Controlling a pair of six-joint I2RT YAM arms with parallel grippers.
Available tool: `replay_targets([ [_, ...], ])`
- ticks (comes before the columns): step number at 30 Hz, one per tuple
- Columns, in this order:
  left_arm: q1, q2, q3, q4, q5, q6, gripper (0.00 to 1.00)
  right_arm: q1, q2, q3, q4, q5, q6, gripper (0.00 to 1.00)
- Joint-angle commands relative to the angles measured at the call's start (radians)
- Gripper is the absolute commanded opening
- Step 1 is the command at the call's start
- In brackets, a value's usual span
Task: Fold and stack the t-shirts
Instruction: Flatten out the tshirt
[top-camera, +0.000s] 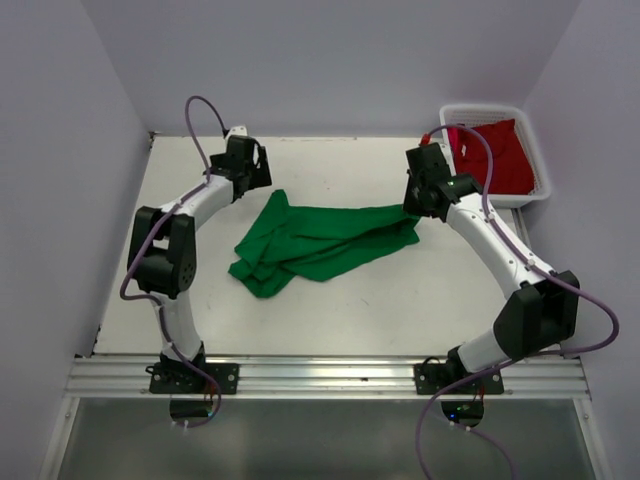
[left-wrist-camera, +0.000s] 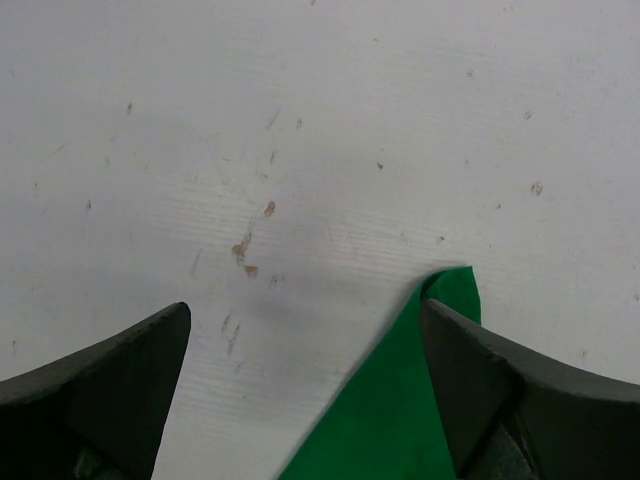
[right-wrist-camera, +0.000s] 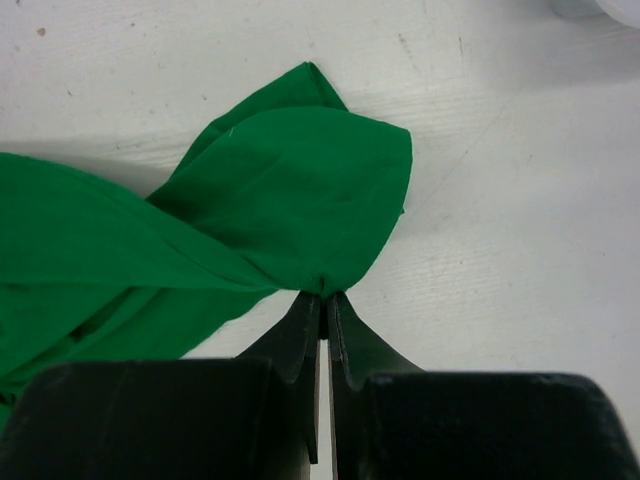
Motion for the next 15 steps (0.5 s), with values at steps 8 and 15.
replay_targets([
  [8,-0.129,-0.18,-0.206,-0.041,0.219,0.119,0.86,-0.003,0.045,-0.009,0.049,-0.022,-0.012,0.0],
  [15,-0.264,-0.151,-0.222,-0.047,0.19,0.27,0.82,-0.003,0.048,-0.006,0.042,-0.025,-0.018,0.0],
])
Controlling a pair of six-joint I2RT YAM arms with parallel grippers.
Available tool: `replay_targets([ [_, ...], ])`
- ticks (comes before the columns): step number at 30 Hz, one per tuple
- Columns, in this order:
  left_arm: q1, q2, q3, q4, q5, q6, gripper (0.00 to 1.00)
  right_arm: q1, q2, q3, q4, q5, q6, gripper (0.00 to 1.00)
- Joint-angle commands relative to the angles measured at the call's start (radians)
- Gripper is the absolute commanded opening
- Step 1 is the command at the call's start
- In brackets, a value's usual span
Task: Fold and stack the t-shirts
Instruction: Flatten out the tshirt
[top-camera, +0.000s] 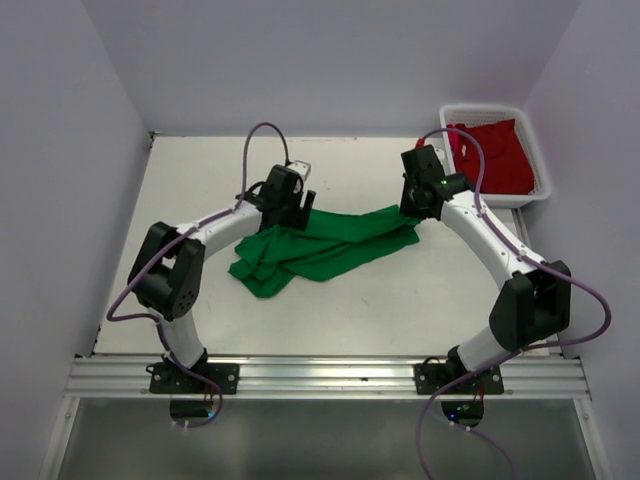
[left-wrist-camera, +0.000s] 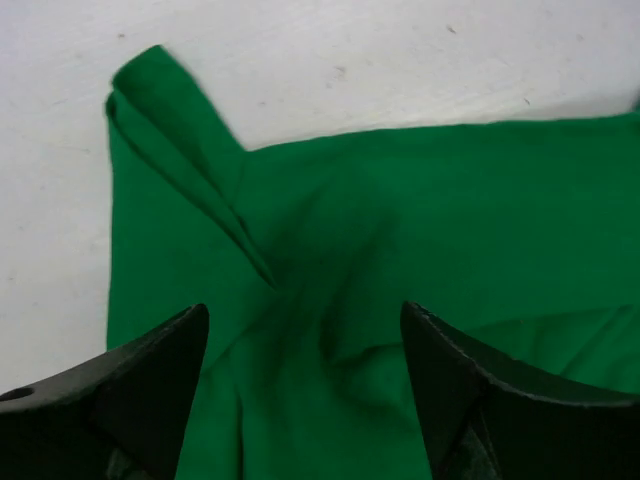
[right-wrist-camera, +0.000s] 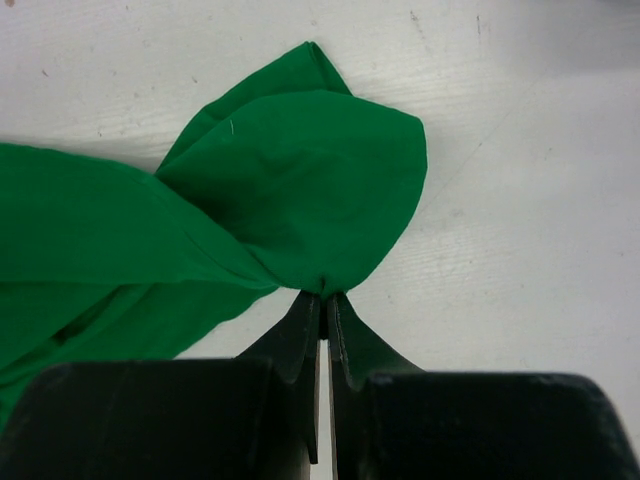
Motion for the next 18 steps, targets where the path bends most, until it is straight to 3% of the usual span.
replay_targets([
  [1,-0.02,0.018,0.011,-0.034,0.004,0.1,0.79,-0.004,-0.008,0.009,0.025,-0.003,-0.02,0.0],
  [5,-0.035,0.054,0.02,-0.048,-0.028,0.106,0.72,-0.003,-0.012,0.009,0.024,0.0,-0.023,0.0],
  [10,-0.056,0.091,0.045,-0.076,-0.193,0.106,0.7,-0.003,-0.015,-0.004,0.028,0.002,-0.021,0.0],
  [18,-0.06,0.109,0.059,-0.059,-0.229,0.109,0.57,-0.004,-0.017,-0.008,0.03,0.003,-0.021,0.0],
])
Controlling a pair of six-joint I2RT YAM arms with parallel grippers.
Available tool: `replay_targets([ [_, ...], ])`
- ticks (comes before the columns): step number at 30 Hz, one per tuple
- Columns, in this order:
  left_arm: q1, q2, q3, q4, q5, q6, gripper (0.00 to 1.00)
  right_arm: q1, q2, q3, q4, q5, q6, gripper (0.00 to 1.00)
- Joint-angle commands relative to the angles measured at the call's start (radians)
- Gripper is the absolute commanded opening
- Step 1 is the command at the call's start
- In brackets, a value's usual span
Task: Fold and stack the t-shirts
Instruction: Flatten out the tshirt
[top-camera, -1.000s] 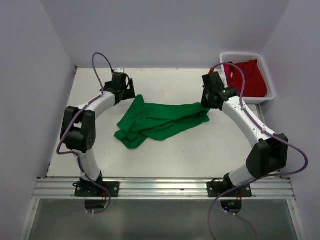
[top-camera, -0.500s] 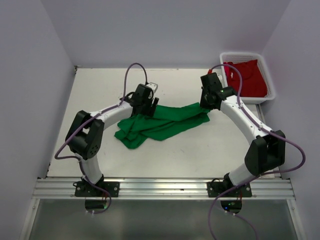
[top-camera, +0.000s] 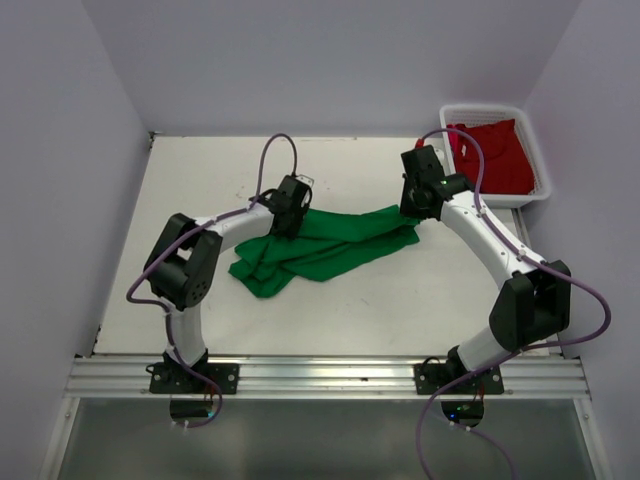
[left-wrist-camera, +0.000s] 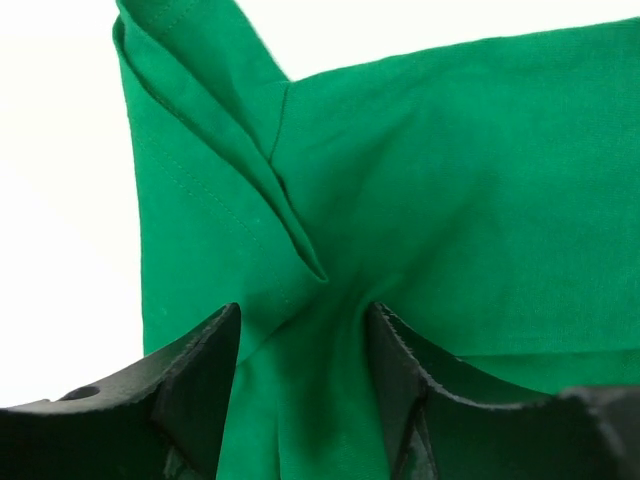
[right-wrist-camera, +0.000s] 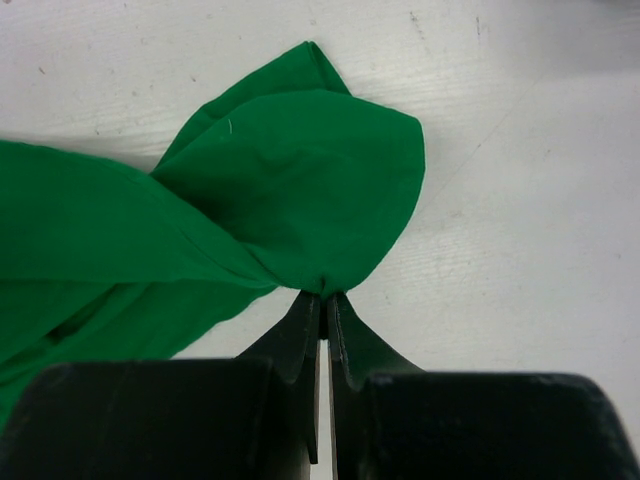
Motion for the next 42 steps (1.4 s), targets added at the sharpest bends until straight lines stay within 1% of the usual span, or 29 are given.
replay_targets([
  [1,-0.003,-0.002,0.041,0.021,-0.06,0.015,0.54,-0.004,-0.018,-0.006,0.027,0.004,-0.013,0.0],
  [3,-0.003,-0.013,0.04,0.036,-0.069,0.013,0.52,-0.004,-0.02,-0.007,0.027,0.004,-0.013,0.0],
  [7,-0.003,-0.03,0.044,0.06,-0.086,0.026,0.52,-0.003,-0.017,-0.009,0.029,0.004,-0.013,0.0],
  [11,-0.003,-0.001,0.064,0.062,-0.094,0.035,0.51,-0.003,-0.018,-0.01,0.03,0.003,-0.011,0.0],
  [18,-0.003,0.038,0.067,0.114,-0.072,0.029,0.49,-0.003,-0.022,-0.007,0.024,0.008,-0.017,0.0],
  [23,-0.002,0.074,0.09,0.099,-0.069,0.027,0.47,-0.003,-0.023,-0.01,0.021,0.018,-0.019,0.0],
  [26,-0.002,0.073,0.087,0.1,-0.066,0.023,0.43,-0.003,-0.023,-0.013,0.023,0.018,-0.019,0.0],
  [27,-0.002,0.074,0.084,0.103,-0.066,0.023,0.38,-0.003,-0.023,-0.013,0.023,0.017,-0.019,0.0],
  [29,-0.002,0.068,0.083,0.105,-0.068,0.02,0.32,-0.003,-0.025,-0.015,0.023,0.018,-0.019,0.0],
  [30,-0.002,0.065,0.084,0.106,-0.069,0.02,0.27,-0.004,-0.023,-0.016,0.024,0.018,-0.019,0.0],
  [33,-0.003,0.054,0.087,0.102,-0.082,0.02,0.22,-0.003,-0.026,-0.016,0.024,0.017,-0.019,0.0],
  [35,-0.002,0.047,0.094,0.096,-0.086,0.02,0.22,-0.003,-0.028,-0.015,0.024,0.017,-0.019,0.0],
  [38,-0.002,0.036,0.104,0.077,-0.097,0.02,0.25,-0.003,-0.029,-0.013,0.023,0.015,-0.019,0.0],
  [39,-0.003,0.033,0.109,0.071,-0.102,0.02,0.31,-0.003,-0.028,-0.012,0.023,0.015,-0.019,0.0],
  [42,-0.003,0.024,0.11,0.068,-0.115,0.02,0.42,-0.003,-0.028,-0.013,0.023,0.012,-0.019,0.0],
])
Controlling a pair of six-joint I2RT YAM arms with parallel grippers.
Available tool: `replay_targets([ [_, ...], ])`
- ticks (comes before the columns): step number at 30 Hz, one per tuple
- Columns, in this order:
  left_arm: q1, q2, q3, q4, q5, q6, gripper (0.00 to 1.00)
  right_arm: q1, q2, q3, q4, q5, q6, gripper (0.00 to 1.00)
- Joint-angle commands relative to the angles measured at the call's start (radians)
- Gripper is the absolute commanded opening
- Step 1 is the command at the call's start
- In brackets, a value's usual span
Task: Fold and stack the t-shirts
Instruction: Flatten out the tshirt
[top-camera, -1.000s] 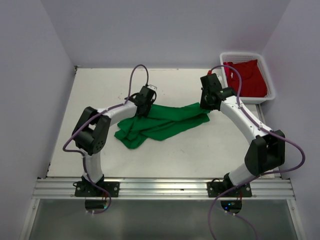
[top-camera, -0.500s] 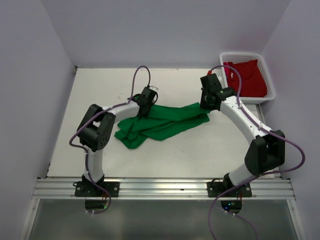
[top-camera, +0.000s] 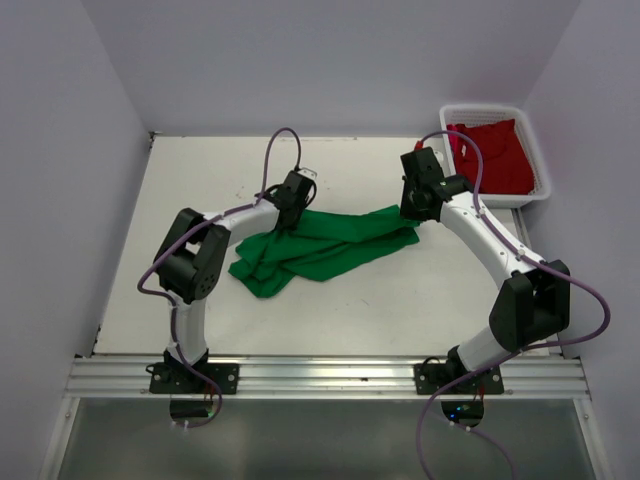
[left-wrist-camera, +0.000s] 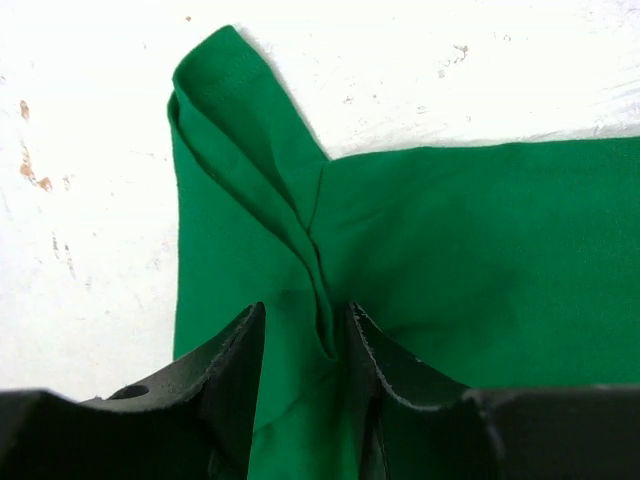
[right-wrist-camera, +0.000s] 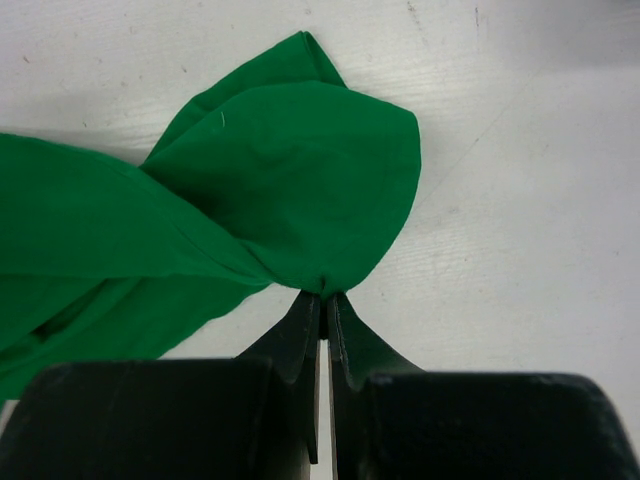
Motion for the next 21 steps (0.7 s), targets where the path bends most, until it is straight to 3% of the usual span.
replay_targets([
  [1,-0.003,-0.05,0.041,0.014,-0.039,-0.001,0.43,-0.003,-0.028,0.0,0.022,0.009,-0.01,0.0],
  [5,-0.003,-0.044,0.042,0.012,-0.043,-0.004,0.43,-0.003,-0.029,-0.002,0.022,0.009,-0.009,0.0],
  [13,-0.003,-0.053,0.045,0.015,-0.066,-0.009,0.3,-0.003,-0.023,0.003,0.021,0.013,-0.01,0.0],
  [21,-0.003,-0.065,0.054,0.014,-0.074,-0.008,0.29,-0.003,-0.022,0.0,0.022,0.008,-0.009,0.0],
])
